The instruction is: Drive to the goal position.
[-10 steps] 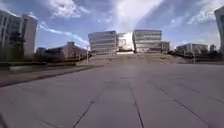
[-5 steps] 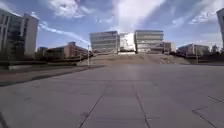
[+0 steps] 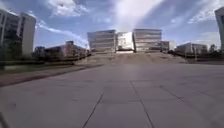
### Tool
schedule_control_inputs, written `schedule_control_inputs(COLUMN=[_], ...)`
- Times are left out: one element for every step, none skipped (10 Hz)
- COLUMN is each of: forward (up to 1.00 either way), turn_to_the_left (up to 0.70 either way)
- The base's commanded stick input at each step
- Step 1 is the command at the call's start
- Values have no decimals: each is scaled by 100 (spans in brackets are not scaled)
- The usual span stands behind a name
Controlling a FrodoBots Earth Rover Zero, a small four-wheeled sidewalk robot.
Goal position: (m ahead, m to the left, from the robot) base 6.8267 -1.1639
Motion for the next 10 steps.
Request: schedule_control_inputs(forward=[70, 70, 70, 70, 70, 70, 70, 70, 70, 70], turn_to_the_left=[-14, -14, -14, -14, -12, 0, 0, 0, 0, 0])
